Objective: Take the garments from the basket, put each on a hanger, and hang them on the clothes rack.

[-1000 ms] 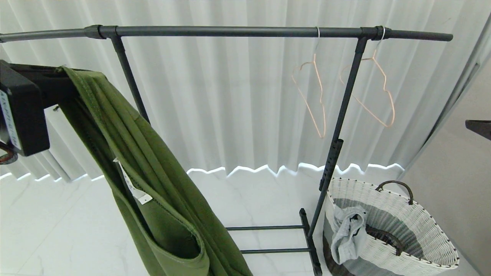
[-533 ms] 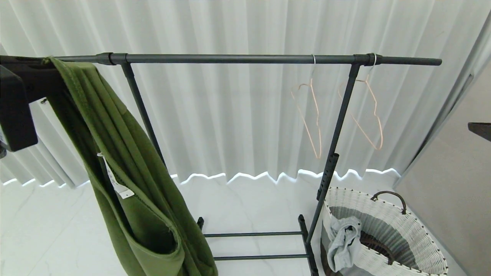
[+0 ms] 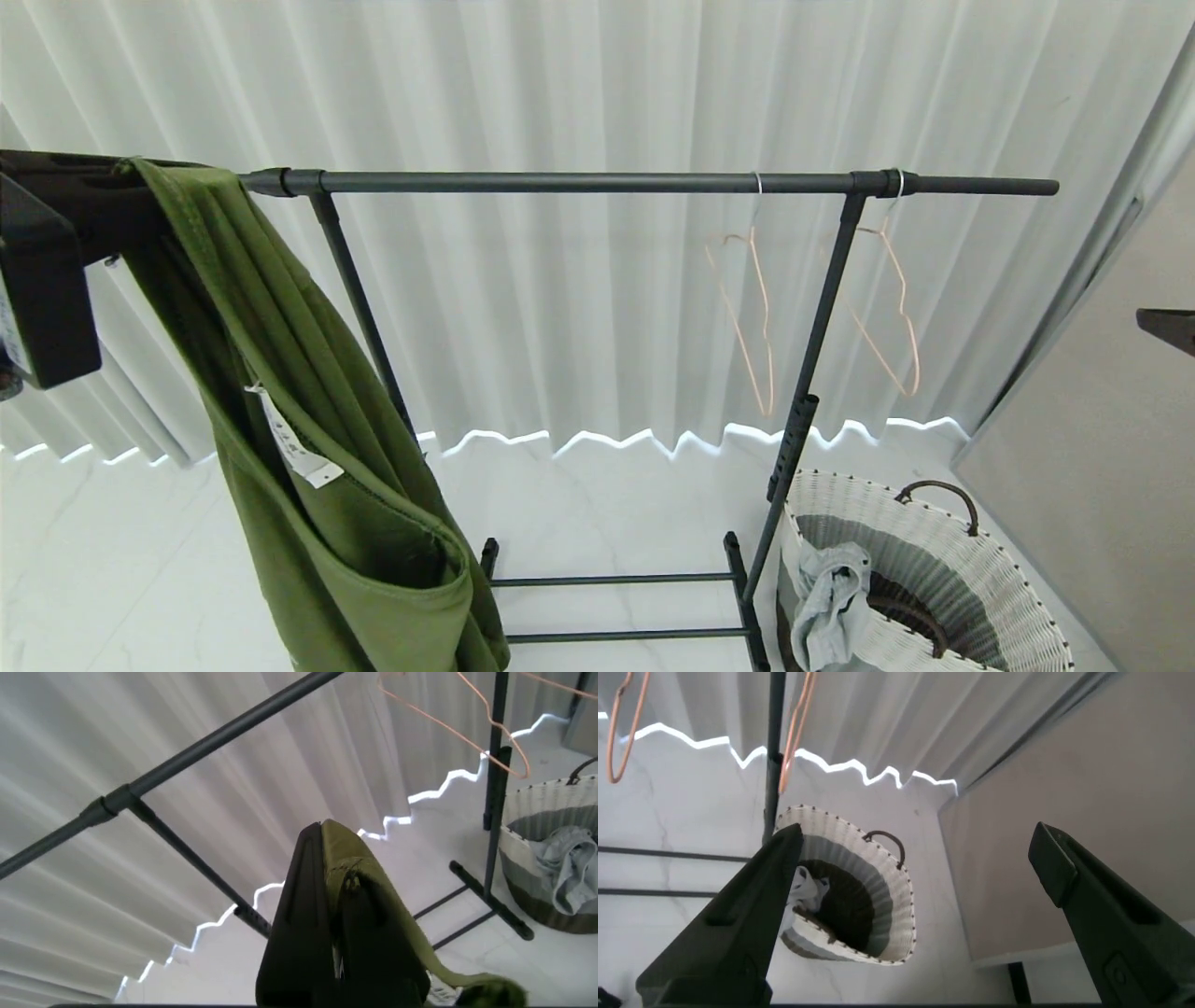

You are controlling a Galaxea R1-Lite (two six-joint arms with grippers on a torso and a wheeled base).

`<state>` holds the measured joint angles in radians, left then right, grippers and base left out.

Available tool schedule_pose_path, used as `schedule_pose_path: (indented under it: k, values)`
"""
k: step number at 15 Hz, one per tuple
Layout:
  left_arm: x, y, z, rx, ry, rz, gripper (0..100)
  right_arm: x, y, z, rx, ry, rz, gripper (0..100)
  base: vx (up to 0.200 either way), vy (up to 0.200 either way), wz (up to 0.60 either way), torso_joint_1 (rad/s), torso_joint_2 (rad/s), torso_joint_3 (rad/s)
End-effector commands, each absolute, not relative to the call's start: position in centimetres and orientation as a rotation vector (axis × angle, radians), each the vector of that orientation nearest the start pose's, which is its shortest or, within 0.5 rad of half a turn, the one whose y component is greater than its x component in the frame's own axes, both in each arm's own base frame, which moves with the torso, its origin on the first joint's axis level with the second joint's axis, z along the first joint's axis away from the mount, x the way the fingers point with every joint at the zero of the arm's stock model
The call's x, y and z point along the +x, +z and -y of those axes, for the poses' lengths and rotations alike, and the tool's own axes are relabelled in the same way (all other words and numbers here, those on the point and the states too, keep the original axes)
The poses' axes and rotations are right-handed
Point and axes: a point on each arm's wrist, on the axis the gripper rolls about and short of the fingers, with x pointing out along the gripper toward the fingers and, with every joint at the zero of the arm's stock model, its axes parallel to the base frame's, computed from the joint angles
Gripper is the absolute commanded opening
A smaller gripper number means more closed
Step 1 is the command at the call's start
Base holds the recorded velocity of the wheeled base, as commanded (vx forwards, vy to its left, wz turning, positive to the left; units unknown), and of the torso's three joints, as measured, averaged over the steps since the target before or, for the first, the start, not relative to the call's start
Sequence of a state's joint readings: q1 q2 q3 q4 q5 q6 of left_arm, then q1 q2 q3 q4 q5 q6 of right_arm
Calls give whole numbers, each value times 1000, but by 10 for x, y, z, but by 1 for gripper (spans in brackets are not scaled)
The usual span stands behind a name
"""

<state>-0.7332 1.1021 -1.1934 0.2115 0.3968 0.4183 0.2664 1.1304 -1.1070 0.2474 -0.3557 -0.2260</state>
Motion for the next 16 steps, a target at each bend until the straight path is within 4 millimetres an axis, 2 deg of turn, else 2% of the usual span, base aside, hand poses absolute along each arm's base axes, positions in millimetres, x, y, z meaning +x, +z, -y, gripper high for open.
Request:
schedule_pose_path:
  k: [1,7,16]
  values:
    - [104,346,82,480,-353,-34,0,142,313,-31,-310,-57,-274,100,0,0,0,0,0,0]
    - [104,346,82,481,-354,-35,0,141,311,-30,-310,-56,-278,100,0,-200,0,6,-2,1]
    - [102,342,80,485,-350,-38,0,141,311,-32,-311,-13,-274,100,0,0,0,0,0,0]
